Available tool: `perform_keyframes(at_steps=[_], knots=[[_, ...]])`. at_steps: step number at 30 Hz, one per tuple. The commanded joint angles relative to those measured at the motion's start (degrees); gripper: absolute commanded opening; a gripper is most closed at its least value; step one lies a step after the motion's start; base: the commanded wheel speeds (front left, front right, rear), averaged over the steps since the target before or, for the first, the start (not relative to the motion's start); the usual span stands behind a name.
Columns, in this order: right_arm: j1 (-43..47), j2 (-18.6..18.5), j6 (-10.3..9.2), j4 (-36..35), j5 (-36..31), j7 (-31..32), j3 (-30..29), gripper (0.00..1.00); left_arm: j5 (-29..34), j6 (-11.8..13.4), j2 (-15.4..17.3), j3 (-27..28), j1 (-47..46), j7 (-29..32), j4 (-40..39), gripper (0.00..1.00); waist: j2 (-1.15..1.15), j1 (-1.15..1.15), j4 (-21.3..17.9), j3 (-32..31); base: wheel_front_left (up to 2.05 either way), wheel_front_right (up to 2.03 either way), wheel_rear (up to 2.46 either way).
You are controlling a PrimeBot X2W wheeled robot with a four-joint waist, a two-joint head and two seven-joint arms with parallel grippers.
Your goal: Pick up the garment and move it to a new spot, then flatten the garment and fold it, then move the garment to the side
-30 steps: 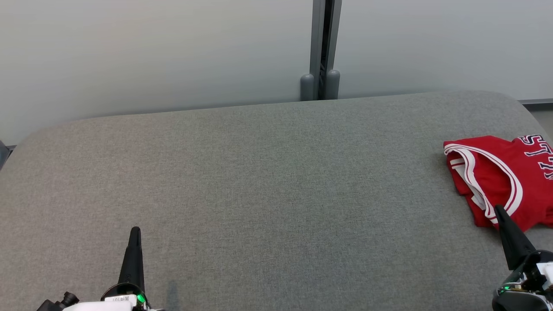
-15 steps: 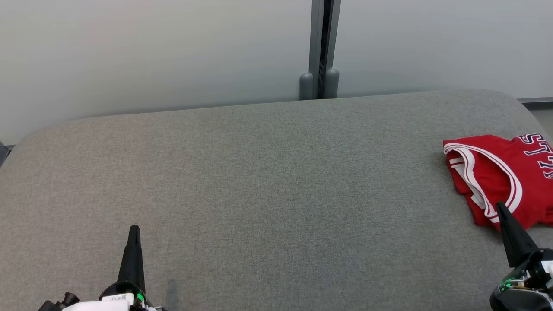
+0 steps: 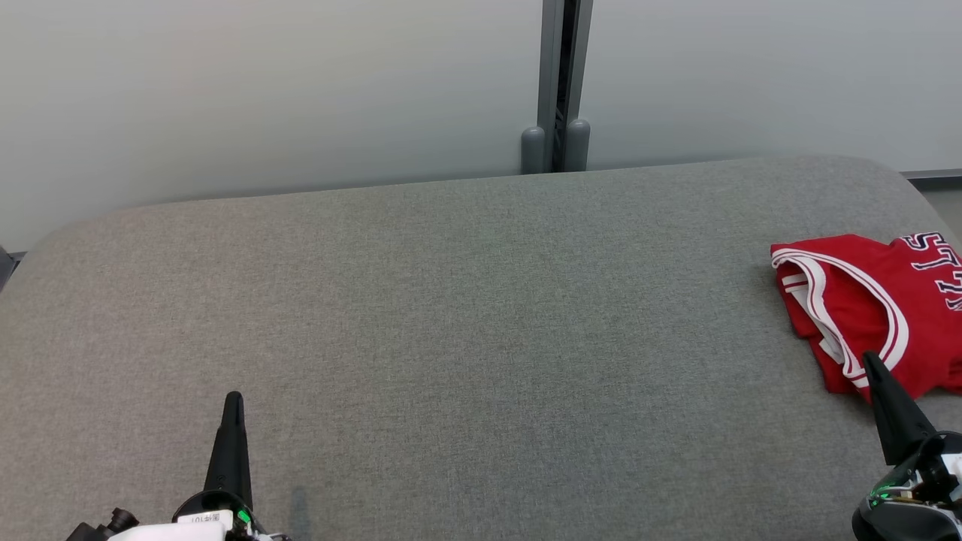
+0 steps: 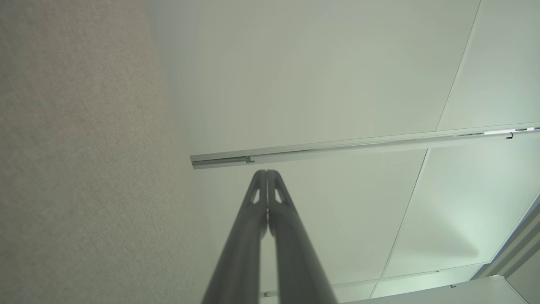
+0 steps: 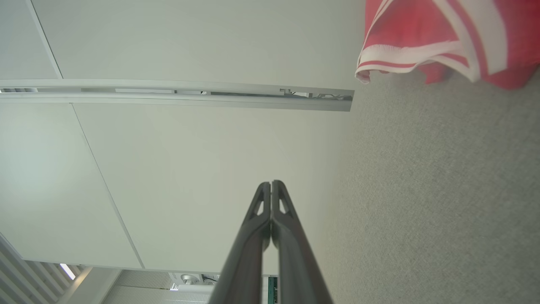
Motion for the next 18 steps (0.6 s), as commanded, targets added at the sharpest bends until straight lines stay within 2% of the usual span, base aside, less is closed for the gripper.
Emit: perform_keyframes(at_steps=[1, 18], knots=[[-0.5, -0.5, 0.00, 0.2, 0.4, 0.2, -0.2, 0.00, 0.0, -0.2, 0.1, 0.3, -0.9, 0.0, -0.2, 0.00, 0.00, 0.00, 0.0, 0.0, 0.00, 0.00, 0.00], [-0.5, -0.5, 0.00, 0.2, 0.4, 0.2, -0.2, 0.00, 0.0, -0.2, 0.1, 0.3, -0.9, 0.0, -0.2, 0.00, 0.00, 0.00, 0.0, 0.0, 0.00, 0.00, 0.00]])
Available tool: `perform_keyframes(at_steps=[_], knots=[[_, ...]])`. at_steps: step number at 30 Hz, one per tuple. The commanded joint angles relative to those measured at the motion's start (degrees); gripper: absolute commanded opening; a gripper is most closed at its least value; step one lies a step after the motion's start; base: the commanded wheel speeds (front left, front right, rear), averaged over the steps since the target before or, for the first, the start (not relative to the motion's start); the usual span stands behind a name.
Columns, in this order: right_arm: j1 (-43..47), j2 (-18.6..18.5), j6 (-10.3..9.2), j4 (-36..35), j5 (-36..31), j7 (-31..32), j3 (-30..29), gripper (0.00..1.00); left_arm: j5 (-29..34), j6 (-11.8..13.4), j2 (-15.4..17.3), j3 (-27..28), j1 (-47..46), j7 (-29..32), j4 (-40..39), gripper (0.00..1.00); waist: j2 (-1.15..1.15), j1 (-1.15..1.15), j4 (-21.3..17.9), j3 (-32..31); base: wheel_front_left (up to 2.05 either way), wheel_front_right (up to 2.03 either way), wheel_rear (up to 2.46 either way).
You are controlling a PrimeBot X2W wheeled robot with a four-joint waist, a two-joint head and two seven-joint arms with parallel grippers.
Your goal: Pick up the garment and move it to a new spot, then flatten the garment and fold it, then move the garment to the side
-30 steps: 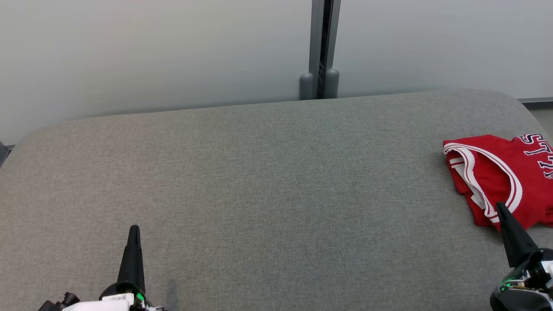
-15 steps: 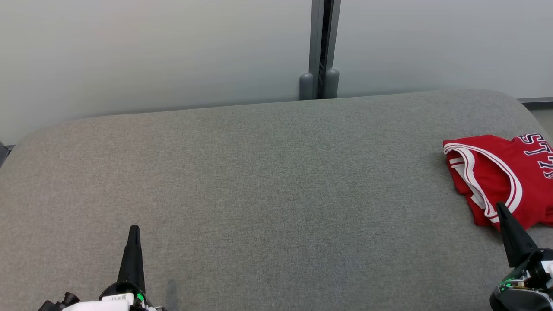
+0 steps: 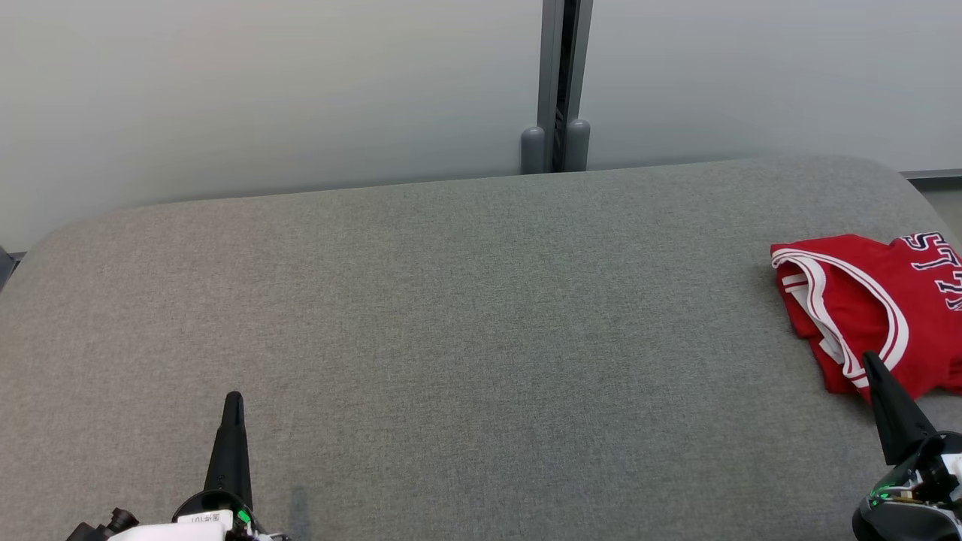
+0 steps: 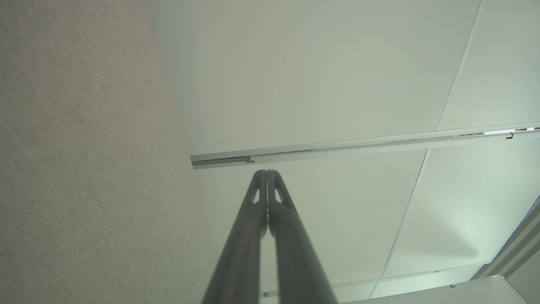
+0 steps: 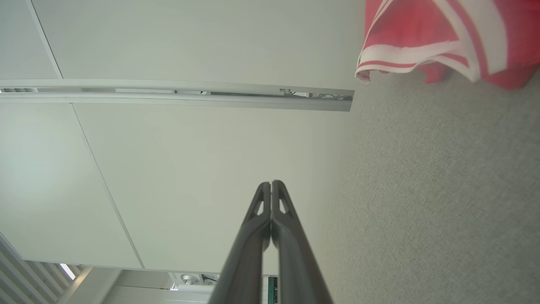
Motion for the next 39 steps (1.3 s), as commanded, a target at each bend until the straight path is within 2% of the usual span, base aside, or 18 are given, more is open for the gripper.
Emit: perform_keyframes(at_steps=[1, 39], knots=[[-0.5, -0.5, 0.00, 0.2, 0.4, 0.2, -0.1, 0.00, 0.0, -0.2, 0.1, 0.3, -0.9, 0.0, -0.2, 0.00, 0.00, 0.00, 0.0, 0.0, 0.00, 0.00, 0.00], [-0.5, -0.5, 0.00, 0.2, 0.4, 0.2, -0.2, 0.00, 0.0, -0.2, 0.1, 0.3, -0.9, 0.0, -0.2, 0.00, 0.00, 0.00, 0.0, 0.0, 0.00, 0.00, 0.00]])
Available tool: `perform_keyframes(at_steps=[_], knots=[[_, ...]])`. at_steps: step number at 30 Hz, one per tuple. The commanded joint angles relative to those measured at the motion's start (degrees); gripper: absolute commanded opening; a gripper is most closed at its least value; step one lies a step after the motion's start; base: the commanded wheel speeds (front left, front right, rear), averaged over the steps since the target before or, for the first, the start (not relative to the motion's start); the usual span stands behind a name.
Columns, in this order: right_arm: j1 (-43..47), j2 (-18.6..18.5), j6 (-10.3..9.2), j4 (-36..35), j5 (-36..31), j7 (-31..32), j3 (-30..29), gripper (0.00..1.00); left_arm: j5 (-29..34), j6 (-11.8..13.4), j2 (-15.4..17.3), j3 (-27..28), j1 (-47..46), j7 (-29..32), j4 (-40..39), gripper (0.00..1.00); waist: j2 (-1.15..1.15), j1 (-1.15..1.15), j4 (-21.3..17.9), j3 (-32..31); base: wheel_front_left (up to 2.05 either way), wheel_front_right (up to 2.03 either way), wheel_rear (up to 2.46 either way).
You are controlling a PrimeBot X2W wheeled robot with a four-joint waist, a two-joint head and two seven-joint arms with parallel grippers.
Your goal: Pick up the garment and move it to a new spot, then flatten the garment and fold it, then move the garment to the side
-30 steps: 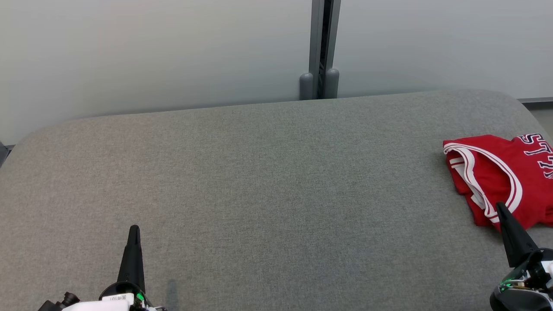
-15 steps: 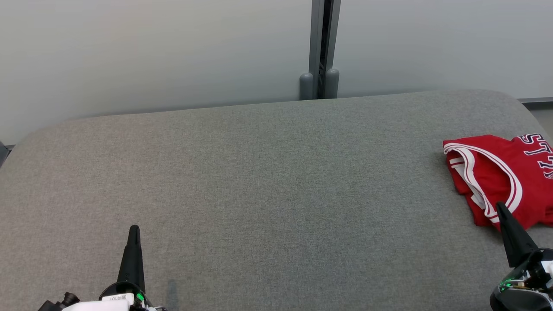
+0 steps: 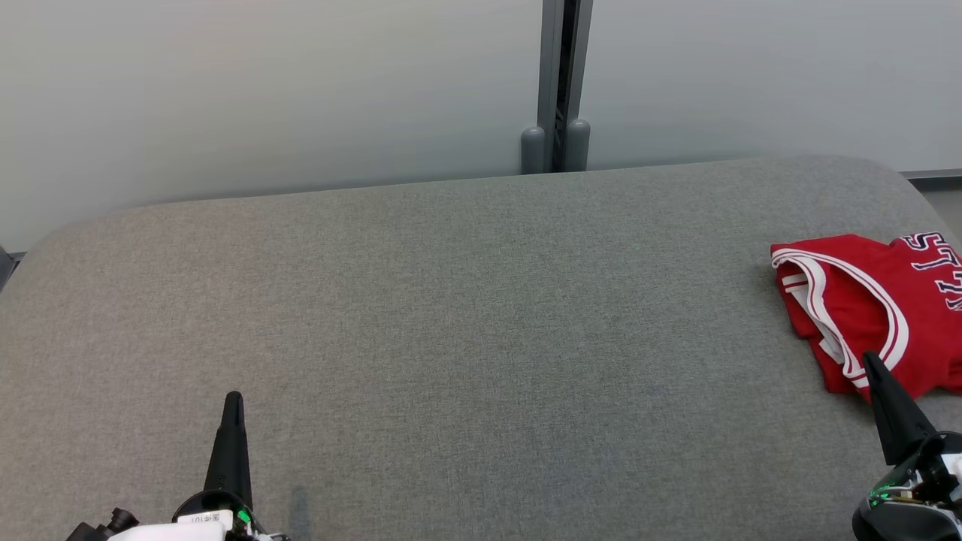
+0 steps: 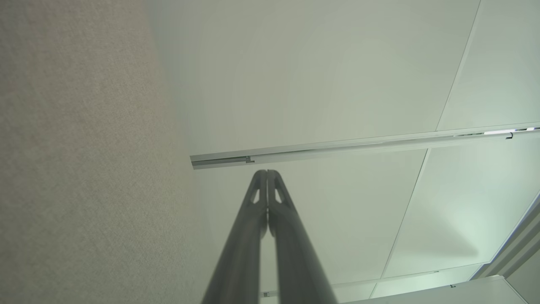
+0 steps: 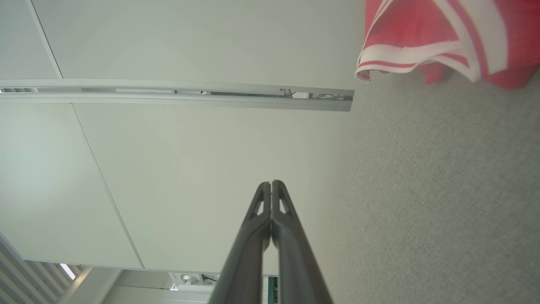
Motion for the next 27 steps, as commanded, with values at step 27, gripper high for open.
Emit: perform_keyframes(at_steps=[27], knots=[[-0.5, -0.5, 0.00, 0.2, 0.4, 0.2, -0.1, 0.00, 0.0, -0.2, 0.1, 0.3, -0.9, 0.0, -0.2, 0.00, 0.00, 0.00, 0.0, 0.0, 0.00, 0.00, 0.00]])
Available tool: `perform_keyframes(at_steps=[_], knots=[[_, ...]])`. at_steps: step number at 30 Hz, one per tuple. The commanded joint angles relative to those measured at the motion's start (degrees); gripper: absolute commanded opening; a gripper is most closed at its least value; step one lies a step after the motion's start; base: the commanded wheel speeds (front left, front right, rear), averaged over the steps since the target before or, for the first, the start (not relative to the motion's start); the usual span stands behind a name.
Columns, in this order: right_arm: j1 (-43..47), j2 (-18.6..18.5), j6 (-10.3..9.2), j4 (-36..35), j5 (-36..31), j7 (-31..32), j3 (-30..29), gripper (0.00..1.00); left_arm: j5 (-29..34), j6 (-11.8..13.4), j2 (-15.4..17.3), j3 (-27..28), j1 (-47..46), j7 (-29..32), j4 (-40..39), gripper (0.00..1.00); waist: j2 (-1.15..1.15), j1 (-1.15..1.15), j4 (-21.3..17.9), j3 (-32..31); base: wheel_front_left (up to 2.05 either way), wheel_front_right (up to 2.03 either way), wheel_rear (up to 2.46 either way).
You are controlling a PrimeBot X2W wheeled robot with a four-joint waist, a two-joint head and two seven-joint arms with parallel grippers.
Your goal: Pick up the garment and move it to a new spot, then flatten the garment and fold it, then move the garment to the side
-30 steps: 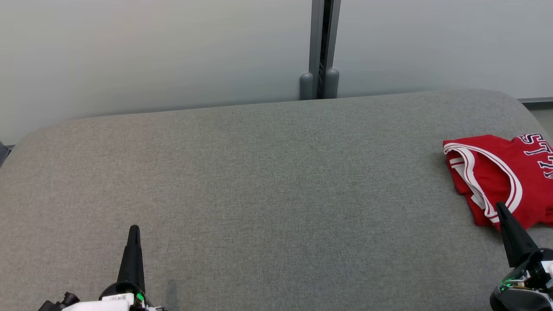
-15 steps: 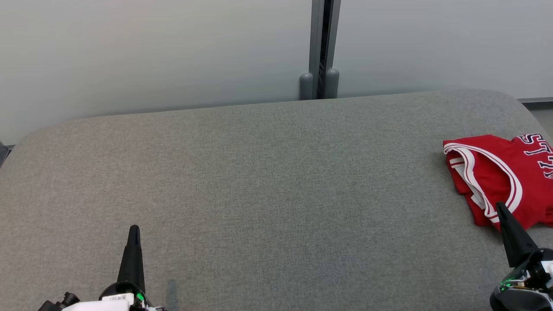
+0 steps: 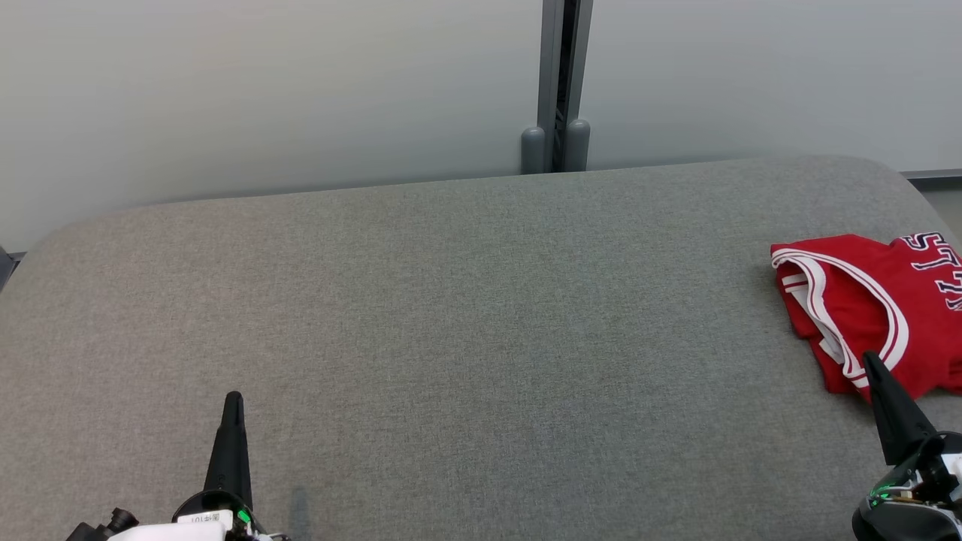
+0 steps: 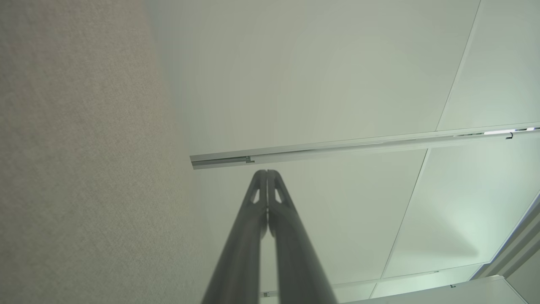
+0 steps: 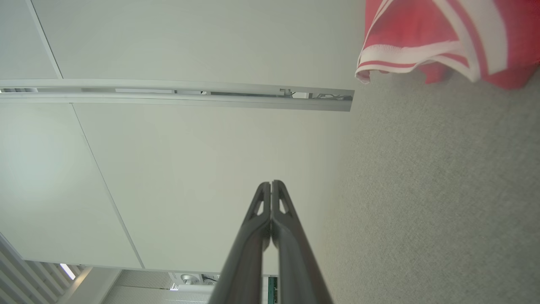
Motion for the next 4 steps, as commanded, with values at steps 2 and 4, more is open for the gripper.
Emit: perform_keyframes(at_steps=[2, 4], knots=[[-0.5, -0.5, 0.00, 0.2, 0.4, 0.2, -0.2, 0.00, 0.0, -0.2, 0.1, 0.3, -0.9, 0.0, -0.2, 0.00, 0.00, 0.00, 0.0, 0.0, 0.00, 0.00, 0.00], [-0.5, -0.5, 0.00, 0.2, 0.4, 0.2, -0.2, 0.00, 0.0, -0.2, 0.1, 0.3, -0.9, 0.0, -0.2, 0.00, 0.00, 0.00, 0.0, 0.0, 0.00, 0.00, 0.00]])
